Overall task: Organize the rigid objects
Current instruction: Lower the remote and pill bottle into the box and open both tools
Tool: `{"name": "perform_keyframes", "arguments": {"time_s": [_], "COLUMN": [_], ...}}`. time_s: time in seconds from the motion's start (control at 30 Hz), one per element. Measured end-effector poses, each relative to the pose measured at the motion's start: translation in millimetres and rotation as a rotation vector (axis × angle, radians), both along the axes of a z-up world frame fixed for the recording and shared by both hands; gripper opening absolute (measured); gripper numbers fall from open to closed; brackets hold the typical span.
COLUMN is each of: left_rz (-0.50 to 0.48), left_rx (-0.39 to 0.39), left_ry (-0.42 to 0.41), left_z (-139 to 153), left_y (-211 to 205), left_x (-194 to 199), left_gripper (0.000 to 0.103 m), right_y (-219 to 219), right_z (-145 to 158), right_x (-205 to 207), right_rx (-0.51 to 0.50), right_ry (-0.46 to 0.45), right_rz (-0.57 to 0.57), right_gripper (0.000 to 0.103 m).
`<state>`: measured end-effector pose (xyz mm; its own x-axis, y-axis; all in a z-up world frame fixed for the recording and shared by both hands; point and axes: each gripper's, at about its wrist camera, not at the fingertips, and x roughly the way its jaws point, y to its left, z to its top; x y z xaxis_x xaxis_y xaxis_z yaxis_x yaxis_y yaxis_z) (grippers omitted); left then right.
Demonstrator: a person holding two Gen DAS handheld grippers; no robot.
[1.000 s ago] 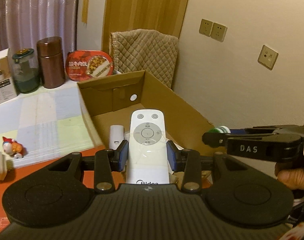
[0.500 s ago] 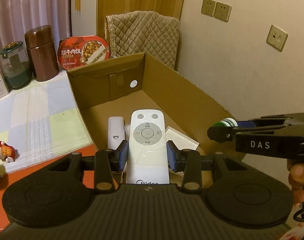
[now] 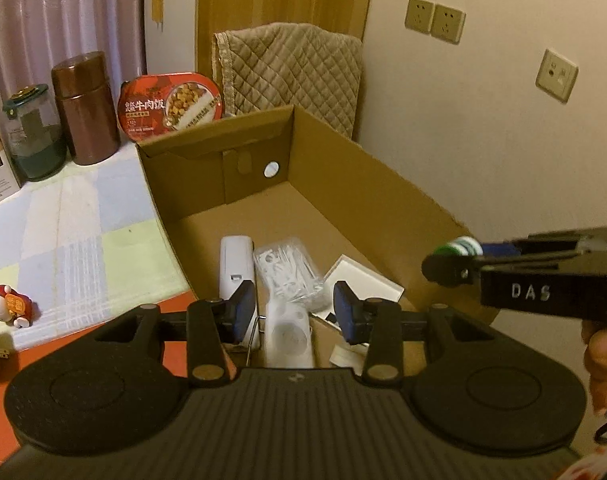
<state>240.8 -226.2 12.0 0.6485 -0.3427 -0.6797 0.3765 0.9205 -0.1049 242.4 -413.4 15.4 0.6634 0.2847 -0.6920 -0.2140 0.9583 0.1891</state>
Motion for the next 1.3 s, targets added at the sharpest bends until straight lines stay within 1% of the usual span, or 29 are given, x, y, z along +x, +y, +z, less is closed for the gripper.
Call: {"name": "perform_keyframes", "arguments": {"time_s": [0.17,0.33,0.6,0.93,1.07,1.1,1.13,1.17,1.2,1.3], "left_rz": [0.068,0.103,0.112,0.112,0.115,0.116,0.117,0.120,0.122,0.137], "left_rx": [-0.038,-0.047,-0.058,-0.065,-0.061,-0.058,-0.054,-0.052,-0.051,-0.054], "left_ry": [-0.024,-0.033,-0.021,-0.017,-0.018,-0.020,-0.022,-0.023,-0.025,-0.027], "left_z": [15,23,21,21,21,21,21,22,23,25], "left_y": [19,32,37,38,40,41,42,43,45,52], "left_x": [-2,-6,-12,-14,-16,-17,-18,-18,-19,-23], "left_gripper": [0.037,0.037,0.037,0.037,0.037,0.037,0.037,0.037,0.037,0.037], "right_y": [1,4,13,12,11,11,9,7,6,4], "right_z": [1,2,-4,-5,-1,1,3,6,9,17], "right_x": [-1,0,2,4,3,3,2,2,0,-3], "right_rx": [0.000,0.008,-0.003,-0.003,0.017,0.025,0.030,0.036,0.046,0.060], "right_ry": [0.000,0.003,0.019,0.022,-0.006,-0.015,-0.023,-0.033,-0.043,-0.057], "right_rz": [0.001,0.008,0.026,0.018,0.017,0.010,-0.001,-0.012,-0.018,-0.022], "right_gripper": [0.029,0.029,0.029,0.029,0.029,0.030,0.041,0.058,0.062,0.063]}}
